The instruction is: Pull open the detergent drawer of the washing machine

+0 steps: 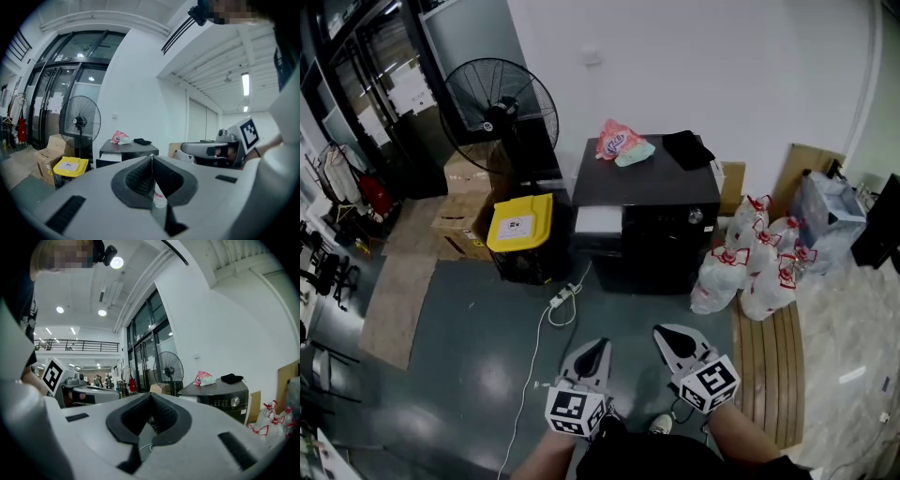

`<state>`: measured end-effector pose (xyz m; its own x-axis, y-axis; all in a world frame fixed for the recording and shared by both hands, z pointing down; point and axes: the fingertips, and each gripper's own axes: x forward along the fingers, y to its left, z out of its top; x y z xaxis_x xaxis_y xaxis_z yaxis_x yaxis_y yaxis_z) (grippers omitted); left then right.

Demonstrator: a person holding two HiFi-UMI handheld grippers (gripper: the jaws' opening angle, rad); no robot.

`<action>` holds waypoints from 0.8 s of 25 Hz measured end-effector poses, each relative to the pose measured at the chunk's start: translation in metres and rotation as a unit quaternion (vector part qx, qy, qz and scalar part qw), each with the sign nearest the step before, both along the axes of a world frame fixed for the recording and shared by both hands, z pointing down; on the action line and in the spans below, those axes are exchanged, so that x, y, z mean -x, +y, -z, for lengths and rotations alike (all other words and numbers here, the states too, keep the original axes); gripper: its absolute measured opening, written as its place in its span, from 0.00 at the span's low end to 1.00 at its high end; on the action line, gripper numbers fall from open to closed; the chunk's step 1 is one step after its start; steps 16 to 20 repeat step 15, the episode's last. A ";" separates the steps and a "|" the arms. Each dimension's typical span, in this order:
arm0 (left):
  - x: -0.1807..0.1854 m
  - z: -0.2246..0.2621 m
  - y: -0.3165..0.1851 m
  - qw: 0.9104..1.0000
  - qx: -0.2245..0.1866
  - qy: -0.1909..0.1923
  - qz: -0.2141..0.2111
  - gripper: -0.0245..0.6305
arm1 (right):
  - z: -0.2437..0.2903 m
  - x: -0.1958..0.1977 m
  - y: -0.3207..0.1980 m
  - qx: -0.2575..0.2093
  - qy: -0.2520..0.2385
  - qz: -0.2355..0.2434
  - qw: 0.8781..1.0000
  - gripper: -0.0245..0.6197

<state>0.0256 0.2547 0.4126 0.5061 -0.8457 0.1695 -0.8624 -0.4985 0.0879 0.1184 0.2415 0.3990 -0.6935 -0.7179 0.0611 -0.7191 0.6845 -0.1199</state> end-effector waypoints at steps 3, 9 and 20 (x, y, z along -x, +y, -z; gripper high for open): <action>0.001 0.001 0.003 1.000 0.000 0.000 -0.001 0.05 | 0.003 0.001 0.003 -0.002 0.001 0.000 1.000 0.04; 0.000 0.001 0.005 1.000 0.002 0.006 -0.001 0.05 | 0.001 -0.002 0.006 0.000 0.005 -0.003 1.000 0.04; 0.000 -0.001 0.003 1.000 0.002 0.006 -0.002 0.05 | 0.000 -0.006 0.004 0.001 0.008 -0.007 1.000 0.04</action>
